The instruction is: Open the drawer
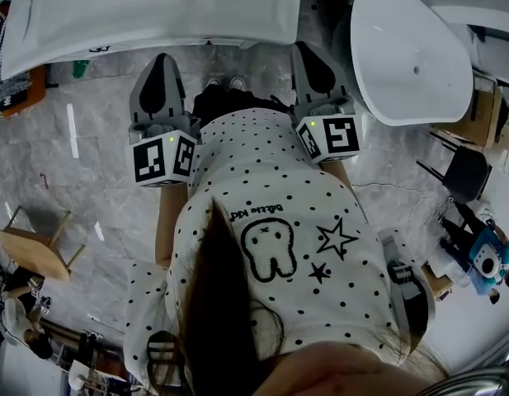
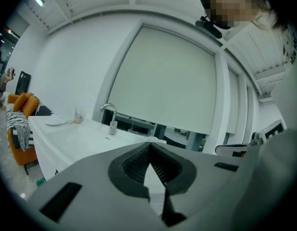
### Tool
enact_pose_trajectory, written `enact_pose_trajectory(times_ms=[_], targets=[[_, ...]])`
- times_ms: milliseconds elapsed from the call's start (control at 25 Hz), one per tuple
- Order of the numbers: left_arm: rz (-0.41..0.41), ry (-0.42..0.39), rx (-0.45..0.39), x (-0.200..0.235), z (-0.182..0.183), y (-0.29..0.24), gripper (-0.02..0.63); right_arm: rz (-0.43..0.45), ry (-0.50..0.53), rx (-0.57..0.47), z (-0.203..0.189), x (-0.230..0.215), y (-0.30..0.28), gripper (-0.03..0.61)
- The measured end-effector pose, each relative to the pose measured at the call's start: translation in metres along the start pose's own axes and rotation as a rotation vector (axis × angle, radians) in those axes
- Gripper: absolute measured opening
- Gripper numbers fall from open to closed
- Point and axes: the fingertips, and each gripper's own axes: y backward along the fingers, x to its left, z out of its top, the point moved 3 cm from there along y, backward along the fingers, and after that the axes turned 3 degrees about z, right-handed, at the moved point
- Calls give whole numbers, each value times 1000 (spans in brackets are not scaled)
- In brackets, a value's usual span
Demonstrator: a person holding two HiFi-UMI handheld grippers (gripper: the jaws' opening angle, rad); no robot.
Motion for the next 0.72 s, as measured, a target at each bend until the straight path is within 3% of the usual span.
enact_pose_trajectory(times_ms=[320, 600, 720], targets=[[4, -79, 39, 3, -8, 4, 5, 25, 5, -5, 2, 4, -3, 14], [54, -171, 201, 29, -40, -7, 6, 41, 11, 12, 9, 12, -5, 14], [38, -169, 288, 30, -65, -20, 7, 42, 24, 25, 8, 5, -1, 14]])
